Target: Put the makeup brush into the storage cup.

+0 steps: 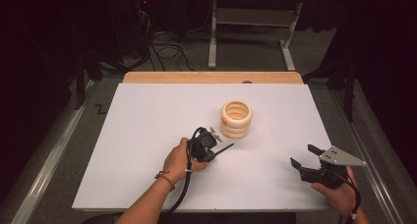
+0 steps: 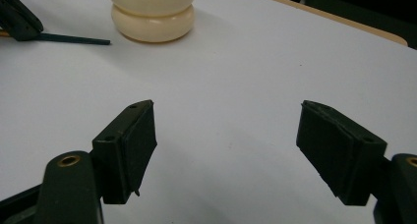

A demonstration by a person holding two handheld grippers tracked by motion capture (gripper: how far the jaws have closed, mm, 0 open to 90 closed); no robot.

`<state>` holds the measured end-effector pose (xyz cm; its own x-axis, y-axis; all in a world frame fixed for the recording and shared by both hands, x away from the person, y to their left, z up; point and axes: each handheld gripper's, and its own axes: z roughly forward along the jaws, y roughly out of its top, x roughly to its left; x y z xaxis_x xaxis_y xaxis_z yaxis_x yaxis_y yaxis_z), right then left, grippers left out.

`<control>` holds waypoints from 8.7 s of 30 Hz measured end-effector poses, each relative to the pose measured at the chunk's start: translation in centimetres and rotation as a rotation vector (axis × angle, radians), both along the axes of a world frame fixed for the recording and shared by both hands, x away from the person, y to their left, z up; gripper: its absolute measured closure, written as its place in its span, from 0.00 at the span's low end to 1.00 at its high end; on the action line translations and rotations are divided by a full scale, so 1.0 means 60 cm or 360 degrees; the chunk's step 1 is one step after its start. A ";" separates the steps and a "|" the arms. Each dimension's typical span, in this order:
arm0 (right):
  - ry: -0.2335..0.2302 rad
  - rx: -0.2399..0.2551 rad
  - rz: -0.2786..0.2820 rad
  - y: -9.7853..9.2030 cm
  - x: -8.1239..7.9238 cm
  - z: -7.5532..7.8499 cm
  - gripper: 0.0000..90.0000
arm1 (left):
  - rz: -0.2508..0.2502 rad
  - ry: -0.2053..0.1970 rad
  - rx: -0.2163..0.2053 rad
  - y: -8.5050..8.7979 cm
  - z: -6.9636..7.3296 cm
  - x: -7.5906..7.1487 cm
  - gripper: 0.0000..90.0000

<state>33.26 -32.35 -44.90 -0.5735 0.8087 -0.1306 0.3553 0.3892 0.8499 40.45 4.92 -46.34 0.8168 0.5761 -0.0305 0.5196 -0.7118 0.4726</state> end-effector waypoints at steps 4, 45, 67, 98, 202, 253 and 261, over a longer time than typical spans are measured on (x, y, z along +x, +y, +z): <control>0.0005 0.0003 0.0002 0.000 0.000 0.001 0.26 | -0.0033 -0.0016 0.0018 -0.001 0.002 -0.001 0.93; 0.0053 -0.0300 0.0675 0.153 -0.006 0.066 0.44 | -0.0501 -0.0191 0.0167 -0.014 0.069 -0.055 0.93; 0.0188 -0.0423 0.0942 0.268 0.017 0.051 0.56 | -0.0621 -0.0252 0.0108 -0.033 0.081 -0.078 0.93; 0.0206 -0.0344 0.0928 0.269 0.023 0.044 0.61 | -0.0659 -0.0270 0.0079 -0.032 0.098 -0.084 0.93; -0.0181 0.0188 0.0528 0.203 0.099 0.115 0.95 | 0.0345 -0.0706 -0.0663 0.339 -0.005 -0.160 0.18; -0.0279 0.0472 0.0353 0.264 0.227 0.166 0.95 | 0.0358 -0.0739 -0.0668 0.321 -0.017 -0.173 0.21; -0.0222 0.0501 0.0350 0.290 0.254 0.146 0.95 | 0.0334 -0.0723 -0.0689 0.322 -0.017 -0.174 0.21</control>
